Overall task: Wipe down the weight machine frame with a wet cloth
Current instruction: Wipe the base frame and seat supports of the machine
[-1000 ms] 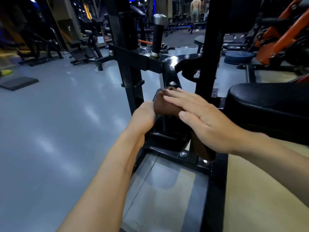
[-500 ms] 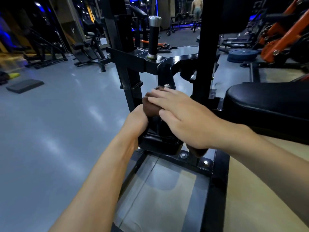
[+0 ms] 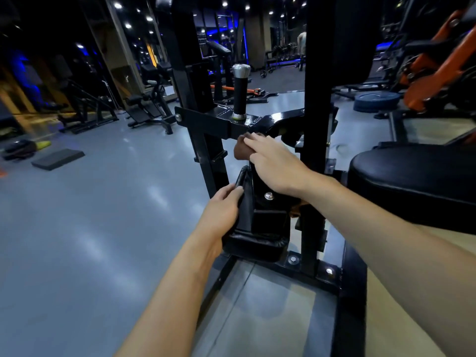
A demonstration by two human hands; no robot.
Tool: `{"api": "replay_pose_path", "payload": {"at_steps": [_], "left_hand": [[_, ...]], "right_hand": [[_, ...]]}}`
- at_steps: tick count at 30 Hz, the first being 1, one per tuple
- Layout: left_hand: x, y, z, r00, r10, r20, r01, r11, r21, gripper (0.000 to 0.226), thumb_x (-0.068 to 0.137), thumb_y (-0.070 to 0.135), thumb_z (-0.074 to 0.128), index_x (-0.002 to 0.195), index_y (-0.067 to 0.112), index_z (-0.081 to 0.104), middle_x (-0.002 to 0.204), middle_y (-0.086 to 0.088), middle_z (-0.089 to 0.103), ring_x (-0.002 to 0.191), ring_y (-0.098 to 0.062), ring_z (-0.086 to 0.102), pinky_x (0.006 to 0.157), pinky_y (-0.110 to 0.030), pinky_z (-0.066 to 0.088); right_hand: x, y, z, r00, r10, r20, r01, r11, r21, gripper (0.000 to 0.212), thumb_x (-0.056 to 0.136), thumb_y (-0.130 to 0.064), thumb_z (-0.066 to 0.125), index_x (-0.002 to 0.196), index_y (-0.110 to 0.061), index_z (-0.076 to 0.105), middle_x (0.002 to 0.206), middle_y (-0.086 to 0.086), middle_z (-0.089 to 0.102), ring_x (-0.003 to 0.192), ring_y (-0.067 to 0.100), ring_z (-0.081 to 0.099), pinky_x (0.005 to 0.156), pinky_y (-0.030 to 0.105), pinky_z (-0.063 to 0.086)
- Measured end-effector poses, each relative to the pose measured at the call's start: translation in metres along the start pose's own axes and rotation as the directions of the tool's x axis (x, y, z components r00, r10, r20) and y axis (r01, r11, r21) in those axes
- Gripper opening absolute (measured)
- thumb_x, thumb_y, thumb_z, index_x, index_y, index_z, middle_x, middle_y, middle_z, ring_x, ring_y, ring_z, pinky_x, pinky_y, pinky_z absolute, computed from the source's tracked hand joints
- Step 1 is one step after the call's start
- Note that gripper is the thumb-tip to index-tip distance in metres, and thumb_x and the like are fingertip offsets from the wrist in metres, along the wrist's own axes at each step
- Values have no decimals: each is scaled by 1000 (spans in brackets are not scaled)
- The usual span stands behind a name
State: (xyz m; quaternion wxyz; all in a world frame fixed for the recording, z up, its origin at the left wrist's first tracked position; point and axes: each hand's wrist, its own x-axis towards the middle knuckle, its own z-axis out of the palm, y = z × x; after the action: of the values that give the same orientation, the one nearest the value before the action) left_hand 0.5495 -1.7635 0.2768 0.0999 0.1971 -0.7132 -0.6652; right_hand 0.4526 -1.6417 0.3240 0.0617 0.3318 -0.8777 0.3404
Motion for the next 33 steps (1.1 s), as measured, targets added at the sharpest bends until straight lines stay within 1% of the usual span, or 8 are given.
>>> {"api": "replay_pose_path", "payload": {"at_steps": [4, 9, 13, 15, 19, 25, 30, 33], "left_hand": [[3, -2, 0, 1000, 9, -2, -9, 1000, -8, 26, 104, 37, 58, 129, 33, 65, 110, 6, 76, 93, -12, 75, 77, -28, 59], [6, -7, -2, 999, 17, 33, -19, 999, 50, 24, 104, 28, 55, 122, 30, 70, 101, 1, 79, 94, -19, 76, 83, -38, 59], [9, -8, -2, 999, 31, 27, -31, 999, 16, 20, 106, 27, 55, 113, 32, 72, 97, 0, 79, 88, -17, 75, 80, -36, 57], [10, -8, -2, 1000, 25, 16, -25, 1000, 0, 18, 104, 34, 59, 119, 35, 70, 107, 2, 78, 94, -16, 75, 88, -37, 59], [7, -4, 0, 1000, -4, 5, 4, 1000, 4, 31, 101, 41, 63, 131, 34, 65, 117, 4, 75, 99, -16, 75, 94, -39, 59], [4, -2, -1, 1000, -11, 4, 11, 1000, -18, 33, 102, 41, 61, 134, 33, 63, 118, 1, 75, 99, -19, 75, 91, -37, 60], [8, -6, 1, 1000, 4, 9, -4, 998, -62, 26, 104, 32, 60, 128, 28, 65, 108, -5, 78, 96, -24, 76, 94, -43, 60], [11, -8, 1, 1000, 10, 12, -9, 997, -77, 23, 104, 32, 61, 126, 29, 65, 105, -3, 78, 91, -21, 76, 82, -35, 62]], "right_hand": [[-47, -2, 1, 999, -40, 23, 37, 992, 120, 52, 109, -20, 31, 161, -27, 34, 169, -19, 18, 157, 5, 4, 122, 20, 1], [-86, -7, -4, 996, -80, 29, 73, 978, 198, 48, 110, -21, 34, 156, -34, 43, 162, -31, 26, 150, -11, 7, 116, 11, 0], [-71, -2, -1, 996, -66, 57, 58, 988, 140, 51, 109, -23, 31, 158, -36, 39, 165, -28, 21, 153, -5, 4, 124, 25, 3], [-48, 0, 0, 996, -37, 84, 32, 998, 63, 53, 108, -24, 28, 160, -34, 35, 169, -23, 15, 155, 0, 2, 127, 33, 6], [12, 3, -6, 997, 7, 79, -5, 1000, -29, 50, 107, -9, 29, 156, -6, 40, 167, 8, 28, 154, 23, 18, 126, 36, 9], [16, -5, -4, 998, 53, 30, -50, 995, -87, 48, 106, -6, 29, 151, 2, 44, 163, 15, 34, 151, 29, 24, 125, 38, 12], [-57, -8, -1, 998, -7, 64, 9, 1000, -29, 57, 108, -23, 28, 165, -26, 22, 172, -14, 5, 158, 8, -4, 126, 32, 1], [-56, -9, -2, 997, 18, 79, -17, 1000, -14, 58, 108, -24, 26, 165, -27, 18, 172, -14, 0, 157, 5, -6, 124, 30, -1]]}}
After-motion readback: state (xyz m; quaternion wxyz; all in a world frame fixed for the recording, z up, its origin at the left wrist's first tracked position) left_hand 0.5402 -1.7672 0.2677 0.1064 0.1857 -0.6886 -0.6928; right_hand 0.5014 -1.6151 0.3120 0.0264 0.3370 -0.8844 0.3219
